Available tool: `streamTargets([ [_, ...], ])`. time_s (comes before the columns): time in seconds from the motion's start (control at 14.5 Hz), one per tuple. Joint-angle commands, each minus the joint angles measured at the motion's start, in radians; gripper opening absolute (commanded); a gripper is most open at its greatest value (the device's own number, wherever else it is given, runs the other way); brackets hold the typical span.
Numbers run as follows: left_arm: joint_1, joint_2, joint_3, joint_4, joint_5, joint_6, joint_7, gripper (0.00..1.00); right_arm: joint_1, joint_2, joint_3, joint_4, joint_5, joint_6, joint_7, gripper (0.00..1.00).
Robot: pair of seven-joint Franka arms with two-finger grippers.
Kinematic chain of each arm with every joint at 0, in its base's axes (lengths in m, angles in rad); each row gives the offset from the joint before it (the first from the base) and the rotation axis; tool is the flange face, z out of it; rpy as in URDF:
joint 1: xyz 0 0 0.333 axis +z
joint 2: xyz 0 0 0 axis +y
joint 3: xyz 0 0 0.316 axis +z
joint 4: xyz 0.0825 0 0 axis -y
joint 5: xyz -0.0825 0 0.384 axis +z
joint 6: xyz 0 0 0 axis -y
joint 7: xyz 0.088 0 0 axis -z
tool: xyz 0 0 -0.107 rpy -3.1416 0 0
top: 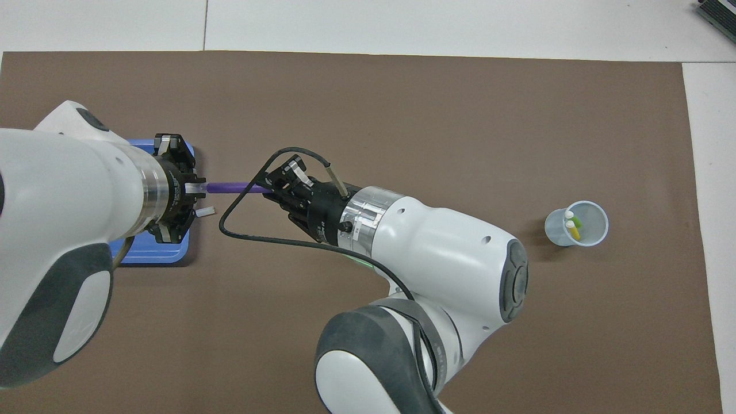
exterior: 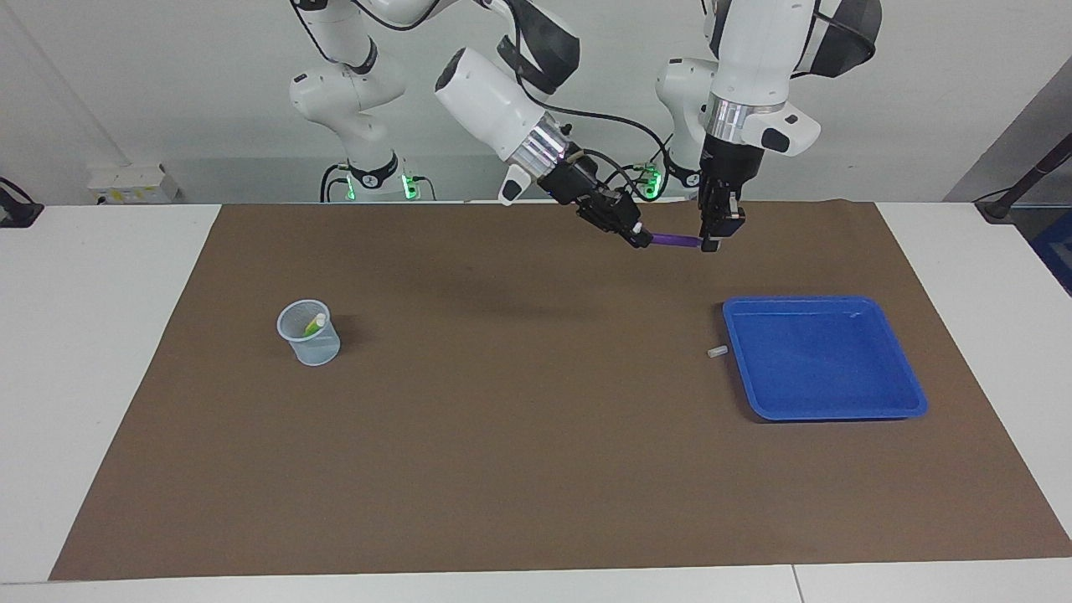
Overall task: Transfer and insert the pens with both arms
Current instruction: 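Close the right gripper on the purple pen and open the left gripper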
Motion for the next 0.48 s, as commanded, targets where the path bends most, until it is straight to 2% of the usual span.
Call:
streamTargets([
  [0.0, -0.013, -0.03, 0.005, -0.026, 0.025, -0.006, -0.013, 0.0, -0.003, 0.014, 0.005, 0.012, 0.018, 0.008, -0.006, 0.0],
  [0.21, -0.013, -0.03, 0.005, -0.026, 0.025, -0.005, -0.005, 0.0, -0.005, 0.014, 0.003, 0.012, 0.018, 0.008, -0.006, 0.0],
  [0.28, -0.013, -0.03, 0.005, -0.026, 0.025, -0.005, -0.002, 0.17, -0.005, 0.014, 0.005, 0.012, 0.018, 0.008, -0.006, 0.0],
  [0.35, -0.013, -0.03, 0.005, -0.026, 0.025, -0.003, -0.002, 0.42, -0.005, 0.014, 0.005, 0.012, 0.018, 0.008, -0.006, 0.0],
  [0.41, -0.015, -0.03, 0.004, -0.026, 0.025, 0.0, -0.001, 0.5, -0.005, 0.014, 0.003, 0.012, 0.018, 0.008, -0.006, 0.0],
])
